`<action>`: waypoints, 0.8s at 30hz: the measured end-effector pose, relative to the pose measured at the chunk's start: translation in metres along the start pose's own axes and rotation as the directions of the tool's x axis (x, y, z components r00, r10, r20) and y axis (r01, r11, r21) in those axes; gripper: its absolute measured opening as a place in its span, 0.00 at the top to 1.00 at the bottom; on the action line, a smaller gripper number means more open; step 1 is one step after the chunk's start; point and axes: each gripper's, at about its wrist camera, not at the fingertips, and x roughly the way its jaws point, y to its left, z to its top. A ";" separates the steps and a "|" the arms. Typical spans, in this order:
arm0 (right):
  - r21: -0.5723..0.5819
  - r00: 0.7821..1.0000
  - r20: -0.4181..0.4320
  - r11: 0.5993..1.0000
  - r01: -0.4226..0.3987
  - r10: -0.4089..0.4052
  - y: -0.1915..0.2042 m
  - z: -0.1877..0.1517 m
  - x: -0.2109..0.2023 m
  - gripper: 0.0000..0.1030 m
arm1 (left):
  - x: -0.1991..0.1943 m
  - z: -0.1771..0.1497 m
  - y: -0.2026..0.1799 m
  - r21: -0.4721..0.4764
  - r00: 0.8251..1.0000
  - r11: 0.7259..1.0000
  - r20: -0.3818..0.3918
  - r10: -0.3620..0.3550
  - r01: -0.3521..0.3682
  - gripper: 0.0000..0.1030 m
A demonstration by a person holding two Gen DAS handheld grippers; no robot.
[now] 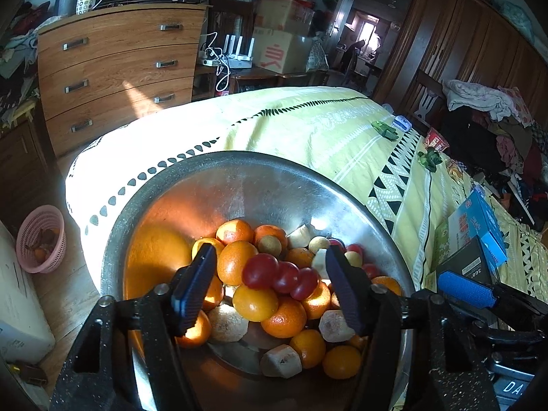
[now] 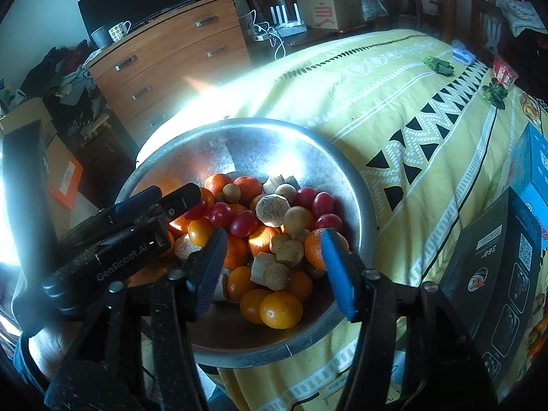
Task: Organize fruits
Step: 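Lower both tools into the steel bowl and open them to release, then move both open tools back over the fruit pile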
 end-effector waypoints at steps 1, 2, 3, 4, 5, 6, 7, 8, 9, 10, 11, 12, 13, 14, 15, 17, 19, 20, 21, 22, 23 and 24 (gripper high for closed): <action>-0.005 1.000 0.006 1.000 0.006 -0.006 0.001 0.000 -0.003 0.39 | -0.002 0.000 0.000 -0.002 1.000 1.000 0.006 0.005 -0.005 0.28; -0.010 1.000 0.011 1.000 0.009 -0.009 0.001 0.000 -0.005 0.38 | -0.003 0.001 0.000 -0.002 1.000 1.000 0.007 0.006 -0.006 0.28; -0.013 1.000 0.015 1.000 0.011 -0.010 0.001 0.000 -0.008 0.38 | -0.004 0.001 -0.001 -0.002 1.000 1.000 0.007 0.008 -0.008 0.28; -0.018 1.000 0.024 1.000 0.017 -0.016 0.002 -0.001 -0.012 0.37 | -0.006 0.001 -0.002 0.000 1.000 1.000 0.008 0.011 -0.011 0.28; -0.021 0.999 0.033 1.000 0.021 -0.020 0.002 -0.001 -0.016 0.37 | -0.009 0.002 -0.003 0.000 1.000 1.000 0.014 0.013 -0.013 0.28; -0.023 0.999 0.043 0.999 0.023 -0.022 0.002 -0.002 -0.020 0.37 | -0.013 0.003 -0.004 -0.003 1.000 1.000 0.025 0.012 -0.011 0.28; -0.024 0.998 0.062 0.999 0.023 -0.022 0.001 -0.003 -0.028 0.37 | -0.018 0.004 -0.005 -0.007 0.999 1.000 0.041 0.008 -0.008 0.26; -0.029 0.997 0.078 0.999 0.027 -0.025 0.001 -0.004 -0.034 0.37 | -0.025 0.005 -0.006 -0.007 0.998 1.000 0.062 0.005 -0.004 0.25; -0.037 0.995 0.099 0.999 0.037 -0.033 0.002 -0.005 -0.042 0.37 | -0.034 0.005 -0.010 0.002 0.996 1.000 0.093 0.000 -0.001 0.20; -0.048 0.991 0.128 0.998 0.046 -0.040 0.003 -0.006 -0.053 0.37 | -0.043 0.006 -0.014 0.015 0.992 1.000 0.123 -0.008 0.006 0.14; -0.057 0.986 0.158 0.997 0.056 -0.046 0.003 -0.008 -0.064 0.37 | -0.052 0.006 -0.020 0.031 0.988 0.999 0.154 -0.019 0.014 0.11; -0.064 0.982 0.183 0.996 0.063 -0.050 0.004 -0.009 -0.072 0.37 | -0.061 0.008 -0.024 0.043 0.983 0.999 0.183 -0.029 0.021 0.09; -0.075 0.974 0.221 0.994 0.075 -0.056 0.005 -0.011 -0.086 0.37 | -0.072 0.007 -0.030 0.052 0.975 0.998 0.219 -0.041 0.030 0.09; -0.084 0.967 0.248 0.993 0.088 -0.064 0.007 -0.012 -0.097 0.37 | -0.080 0.008 -0.035 0.054 0.968 0.998 0.247 -0.051 0.039 0.09; -0.095 0.957 0.282 0.990 0.103 -0.073 0.010 -0.014 -0.110 0.37 | -0.088 0.009 -0.038 0.053 0.961 0.998 0.271 -0.057 0.045 0.09; -0.109 0.937 0.339 0.986 0.128 -0.085 0.013 -0.018 -0.132 0.30 | -0.103 0.008 -0.047 0.051 0.946 0.997 0.318 -0.068 0.055 0.09; -0.116 0.901 0.421 0.978 0.171 -0.107 0.017 -0.026 -0.159 0.19 | -0.117 0.007 -0.055 0.054 0.931 0.997 0.359 -0.073 0.057 0.09; -0.115 0.883 0.455 0.975 0.188 -0.117 0.018 -0.029 -0.171 0.11 | -0.123 0.005 -0.060 0.069 0.924 0.996 0.375 -0.077 0.055 0.08; -0.111 0.864 0.487 0.973 0.205 -0.126 0.018 -0.033 -0.181 0.08 | -0.128 0.004 -0.066 0.087 0.919 0.995 0.388 -0.075 0.045 0.07; -0.103 0.840 0.525 0.969 0.225 -0.139 0.018 -0.038 -0.194 0.01 | -0.135 0.002 -0.073 0.111 0.911 0.994 0.407 -0.069 0.025 0.05; -0.098 0.823 0.549 0.966 0.238 -0.147 0.018 -0.042 -0.203 0.00 | -0.143 -0.001 -0.078 0.128 0.902 0.992 0.428 -0.058 0.003 0.03; -0.093 0.810 0.565 0.964 0.250 -0.156 0.017 -0.045 -0.211 0.00 | -0.150 -0.004 -0.083 0.143 0.891 0.989 0.451 -0.041 -0.027 0.00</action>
